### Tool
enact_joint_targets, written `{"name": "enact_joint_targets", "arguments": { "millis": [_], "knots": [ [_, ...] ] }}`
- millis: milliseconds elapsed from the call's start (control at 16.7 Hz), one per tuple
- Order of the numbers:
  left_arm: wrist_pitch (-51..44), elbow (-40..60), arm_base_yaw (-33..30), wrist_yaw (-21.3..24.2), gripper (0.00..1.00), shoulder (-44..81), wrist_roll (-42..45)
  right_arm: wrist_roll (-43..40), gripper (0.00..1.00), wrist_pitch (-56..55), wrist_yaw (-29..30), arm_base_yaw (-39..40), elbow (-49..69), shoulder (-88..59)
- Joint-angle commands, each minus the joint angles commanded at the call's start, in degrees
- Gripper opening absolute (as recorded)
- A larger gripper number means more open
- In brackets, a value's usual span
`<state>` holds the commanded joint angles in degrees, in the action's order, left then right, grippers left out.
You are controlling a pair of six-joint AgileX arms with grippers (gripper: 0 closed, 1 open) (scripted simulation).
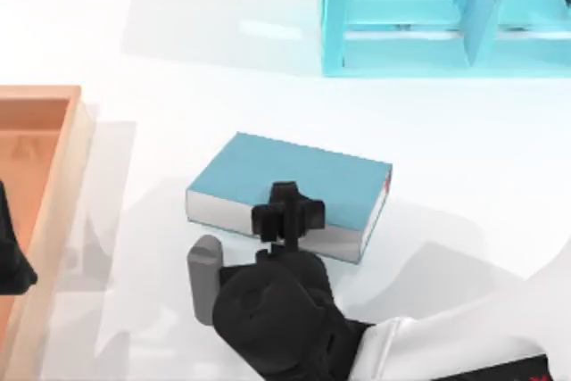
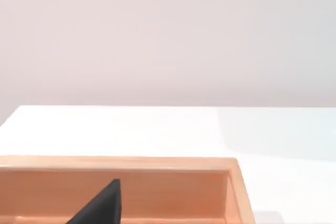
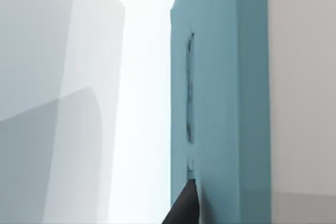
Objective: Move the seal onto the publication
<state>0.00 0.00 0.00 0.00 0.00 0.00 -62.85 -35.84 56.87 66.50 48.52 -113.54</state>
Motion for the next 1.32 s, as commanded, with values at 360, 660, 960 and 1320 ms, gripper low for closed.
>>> {"name": "enact_joint_targets", "arguments": {
  "millis": [360,660,960,1320],
  "knots": [
    [0.0,0.0,0.0,0.0,1.00,0.0,0.0,0.0,1.00,0.0,0.0,0.0,0.0,0.0],
    [0.0,0.0,0.0,0.0,1.00,0.0,0.0,0.0,1.00,0.0,0.0,0.0,0.0,0.0],
    [0.0,0.0,0.0,0.0,1.00,0.0,0.0,0.7,1.00,0.8,0.2,0.6,0.1,0.1],
    [0.0,0.0,0.0,0.0,1.00,0.0,0.0,13.2,1.00,15.2,4.5,8.1,2.0,1.8]
  ]
}}
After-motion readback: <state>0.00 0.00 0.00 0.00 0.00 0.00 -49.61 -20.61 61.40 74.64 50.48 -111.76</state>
